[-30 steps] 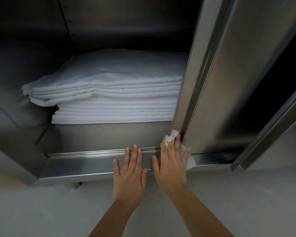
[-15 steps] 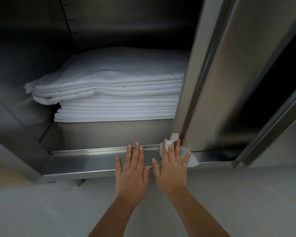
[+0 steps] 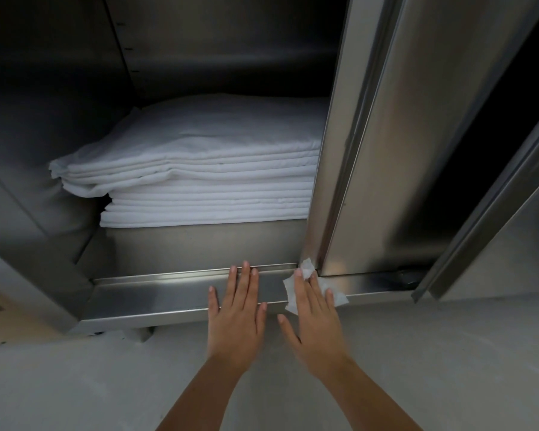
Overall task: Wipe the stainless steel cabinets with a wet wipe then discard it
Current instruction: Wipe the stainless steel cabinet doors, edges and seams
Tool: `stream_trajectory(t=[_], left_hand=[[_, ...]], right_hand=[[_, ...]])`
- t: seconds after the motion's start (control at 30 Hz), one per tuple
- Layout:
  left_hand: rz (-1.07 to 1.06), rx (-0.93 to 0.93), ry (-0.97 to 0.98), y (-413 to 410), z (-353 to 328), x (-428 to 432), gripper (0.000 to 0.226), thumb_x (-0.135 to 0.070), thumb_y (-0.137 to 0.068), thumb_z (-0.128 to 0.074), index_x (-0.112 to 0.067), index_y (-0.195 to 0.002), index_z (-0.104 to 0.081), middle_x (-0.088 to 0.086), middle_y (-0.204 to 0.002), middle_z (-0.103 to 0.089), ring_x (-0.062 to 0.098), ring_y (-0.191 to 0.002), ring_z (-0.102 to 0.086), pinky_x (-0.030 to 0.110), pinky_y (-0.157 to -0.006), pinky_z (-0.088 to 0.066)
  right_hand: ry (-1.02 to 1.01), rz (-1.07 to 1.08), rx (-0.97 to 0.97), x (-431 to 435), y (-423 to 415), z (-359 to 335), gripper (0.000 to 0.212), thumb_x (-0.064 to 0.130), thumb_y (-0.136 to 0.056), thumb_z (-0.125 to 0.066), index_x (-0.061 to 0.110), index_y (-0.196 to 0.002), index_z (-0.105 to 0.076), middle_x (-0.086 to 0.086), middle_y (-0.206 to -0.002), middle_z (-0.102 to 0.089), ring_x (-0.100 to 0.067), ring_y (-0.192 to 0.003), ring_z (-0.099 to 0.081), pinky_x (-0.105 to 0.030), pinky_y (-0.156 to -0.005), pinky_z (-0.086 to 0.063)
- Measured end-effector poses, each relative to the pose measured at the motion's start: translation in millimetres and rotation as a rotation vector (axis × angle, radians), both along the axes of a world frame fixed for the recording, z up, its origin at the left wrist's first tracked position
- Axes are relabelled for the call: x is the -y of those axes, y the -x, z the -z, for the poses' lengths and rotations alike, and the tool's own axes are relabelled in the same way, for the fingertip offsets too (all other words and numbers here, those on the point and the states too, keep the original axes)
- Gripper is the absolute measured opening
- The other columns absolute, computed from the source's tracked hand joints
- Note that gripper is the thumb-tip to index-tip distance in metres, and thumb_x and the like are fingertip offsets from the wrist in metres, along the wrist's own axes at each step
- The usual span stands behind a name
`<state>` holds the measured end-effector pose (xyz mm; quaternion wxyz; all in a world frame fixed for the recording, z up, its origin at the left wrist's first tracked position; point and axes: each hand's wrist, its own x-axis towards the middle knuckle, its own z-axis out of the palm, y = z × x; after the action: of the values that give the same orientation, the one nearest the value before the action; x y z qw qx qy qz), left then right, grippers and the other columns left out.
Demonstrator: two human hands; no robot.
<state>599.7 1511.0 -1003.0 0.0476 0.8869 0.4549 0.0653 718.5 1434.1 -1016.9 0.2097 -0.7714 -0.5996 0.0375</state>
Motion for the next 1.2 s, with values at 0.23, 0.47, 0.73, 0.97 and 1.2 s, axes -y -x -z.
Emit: stream_trajectory(t=[0.23, 0.47, 0.73, 0.97, 1.2], left_hand=[[-0.009, 0.003, -0.003, 0.4, 0.7, 0.3, 0.07, -0.036, -0.099, 0.002, -0.006, -0.131, -0.053, 0.01, -0.138, -0.049, 0.032, -0.125, -0.047, 0.058, -0.091, -0.041], [0.016, 0.007, -0.024, 0.7, 1.5, 0.1, 0.058, -0.035, -0.096, -0.017, -0.006, -0.131, -0.053, 0.01, -0.138, -0.048, 0.033, -0.125, -0.046, 0.059, -0.09, -0.042], [0.019, 0.026, -0.044, 1.5, 4.6, -1.2, 0.056, -0.033, -0.092, -0.024, -0.005, -0.131, -0.052, 0.011, -0.139, -0.047, 0.034, -0.126, -0.045, 0.059, -0.09, -0.041], [0.051, 0.033, -0.029, 4.6, 7.3, -2.6, 0.06, -0.036, -0.09, -0.012, -0.012, -0.143, -0.029, 0.006, -0.15, -0.025, 0.033, -0.138, -0.02, 0.057, -0.105, -0.024], [0.048, 0.02, -0.01, 10.6, 9.4, -3.4, 0.053, -0.039, -0.1, -0.012, -0.019, -0.142, 0.013, 0.002, -0.154, 0.015, 0.026, -0.137, 0.023, 0.048, -0.113, 0.005]], right_hand=[[0.023, 0.149, 0.087, -0.6, 6.8, -7.8, 0.062, 0.042, -0.09, -0.032, -0.002, -0.132, -0.047, -0.018, -0.137, -0.047, -0.033, -0.126, -0.046, -0.049, -0.101, -0.035], [0.026, 0.125, 0.198, 4.5, 9.8, 2.5, 0.067, 0.048, -0.094, -0.022, 0.0, -0.136, -0.043, -0.017, -0.145, -0.035, -0.038, -0.131, -0.034, -0.04, -0.109, -0.009], [0.063, 0.176, 0.188, -2.5, 18.3, -1.3, 0.068, 0.051, -0.086, -0.03, 0.004, -0.129, -0.053, -0.02, -0.138, -0.045, -0.037, -0.126, -0.043, -0.049, -0.107, -0.028], [0.104, 0.157, 0.177, 6.2, 18.3, -4.8, 0.066, 0.05, -0.086, -0.028, 0.009, -0.133, -0.05, -0.017, -0.142, -0.04, -0.035, -0.129, -0.04, -0.049, -0.105, -0.031], [-0.028, 0.101, 0.305, 11.9, 7.4, -8.4, 0.053, 0.037, -0.084, -0.043, 0.0, -0.119, -0.061, -0.013, -0.13, -0.055, -0.029, -0.116, -0.055, -0.036, -0.107, -0.016]])
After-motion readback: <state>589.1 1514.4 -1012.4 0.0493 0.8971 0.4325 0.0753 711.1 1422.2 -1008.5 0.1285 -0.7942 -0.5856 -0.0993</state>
